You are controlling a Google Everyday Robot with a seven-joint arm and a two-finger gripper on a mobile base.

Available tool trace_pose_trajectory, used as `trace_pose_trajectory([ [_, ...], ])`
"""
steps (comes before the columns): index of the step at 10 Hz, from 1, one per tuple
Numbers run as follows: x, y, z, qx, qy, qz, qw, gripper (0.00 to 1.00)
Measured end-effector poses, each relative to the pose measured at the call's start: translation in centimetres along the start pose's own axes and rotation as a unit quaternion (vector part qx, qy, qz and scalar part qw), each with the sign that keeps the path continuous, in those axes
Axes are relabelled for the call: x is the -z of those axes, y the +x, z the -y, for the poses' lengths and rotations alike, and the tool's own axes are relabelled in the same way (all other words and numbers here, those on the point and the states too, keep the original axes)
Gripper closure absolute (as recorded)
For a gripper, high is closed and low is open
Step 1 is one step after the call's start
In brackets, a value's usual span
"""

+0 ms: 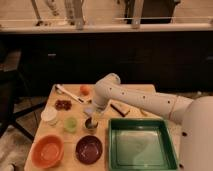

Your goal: Stack cups on top of each other

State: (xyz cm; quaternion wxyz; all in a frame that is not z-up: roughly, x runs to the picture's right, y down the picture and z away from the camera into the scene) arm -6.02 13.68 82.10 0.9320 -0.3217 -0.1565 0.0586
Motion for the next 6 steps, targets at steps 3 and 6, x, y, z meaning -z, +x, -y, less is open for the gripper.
trace_pose_trajectory([
  [3,-0.8,0.38,0.0,-0.006,-0.015,0.005,0.9998,0.2],
  [6,-1.35,0.48,0.09,-0.006,-0.025,0.007,0.9996,0.2],
])
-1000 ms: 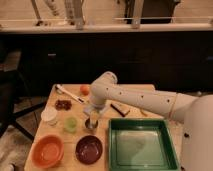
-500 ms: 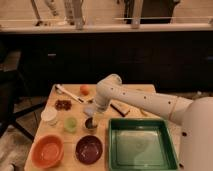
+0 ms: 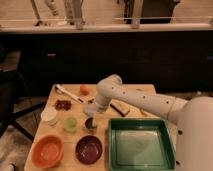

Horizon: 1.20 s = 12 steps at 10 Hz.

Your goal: Stack cups on top of each other

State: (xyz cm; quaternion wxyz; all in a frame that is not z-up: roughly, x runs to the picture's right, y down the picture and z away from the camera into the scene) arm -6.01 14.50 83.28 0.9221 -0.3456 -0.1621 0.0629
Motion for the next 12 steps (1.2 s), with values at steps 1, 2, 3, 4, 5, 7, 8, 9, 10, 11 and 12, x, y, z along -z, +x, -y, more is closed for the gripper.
trace_pose_trajectory([
  [1,-0.2,-0.2,0.1,0.002,-0.002,0.001,1.0,0.2],
  [2,-0.3,-0.4,0.2,0.004,-0.004,0.001,1.0,0.2],
  [3,-0.5,-0.7,0.3,0.007,-0.005,0.002,1.0,0.2],
  [4,-0.6,-0.8,0.4,0.008,-0.006,0.003,0.9999,0.21],
  [5,-0.7,-1.0,0.4,0.01,-0.007,0.004,0.9999,0.25],
  [7,-1.0,-1.2,0.3,0.014,-0.008,0.006,0.9998,0.45],
  [8,-1.0,-1.2,0.3,0.015,-0.008,0.006,0.9998,0.55],
  [9,-1.1,-1.2,0.3,0.015,-0.008,0.007,0.9998,0.67],
  [10,-1.1,-1.1,0.3,0.015,-0.008,0.006,0.9998,0.75],
  [11,-1.1,-1.1,0.3,0.015,-0.008,0.006,0.9998,0.81],
  [12,-1.0,-1.0,0.3,0.015,-0.007,0.003,0.9999,0.82],
])
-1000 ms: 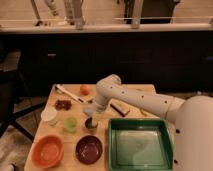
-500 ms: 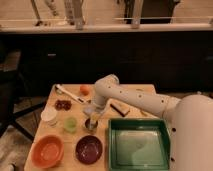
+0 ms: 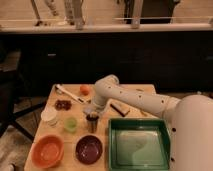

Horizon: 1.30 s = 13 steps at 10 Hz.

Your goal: Stack cups on top of each other

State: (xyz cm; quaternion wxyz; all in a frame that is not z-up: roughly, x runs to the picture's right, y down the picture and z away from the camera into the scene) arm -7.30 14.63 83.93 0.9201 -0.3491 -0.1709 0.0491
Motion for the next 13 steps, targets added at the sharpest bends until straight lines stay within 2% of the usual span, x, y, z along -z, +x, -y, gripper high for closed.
trace_pose_trajectory([
  [5,1.4,-0.1,0.0,0.001,0.012,-0.014,0.9998,0.82],
  [10,3.9,-2.9,1.1,0.022,0.036,-0.024,0.9988,0.82],
  [13,4.9,-5.1,2.0,0.037,0.042,-0.027,0.9981,0.82],
])
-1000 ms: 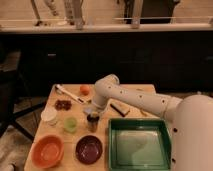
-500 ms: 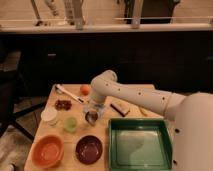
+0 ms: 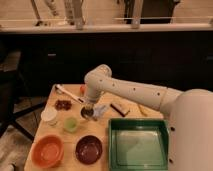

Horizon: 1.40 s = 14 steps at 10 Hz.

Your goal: Stack cups on top of each other

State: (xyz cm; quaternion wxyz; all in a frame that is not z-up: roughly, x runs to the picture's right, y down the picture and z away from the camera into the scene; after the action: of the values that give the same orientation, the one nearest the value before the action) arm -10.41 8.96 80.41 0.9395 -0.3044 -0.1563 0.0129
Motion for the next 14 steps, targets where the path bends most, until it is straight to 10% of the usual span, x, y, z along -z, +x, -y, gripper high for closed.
trace_pose_trajectory([
  [7,3.2,-6.0,1.5,0.026,-0.036,-0.012,0.999,0.82],
  [14,3.3,-9.5,-2.9,0.044,-0.077,-0.004,0.9961,0.82],
])
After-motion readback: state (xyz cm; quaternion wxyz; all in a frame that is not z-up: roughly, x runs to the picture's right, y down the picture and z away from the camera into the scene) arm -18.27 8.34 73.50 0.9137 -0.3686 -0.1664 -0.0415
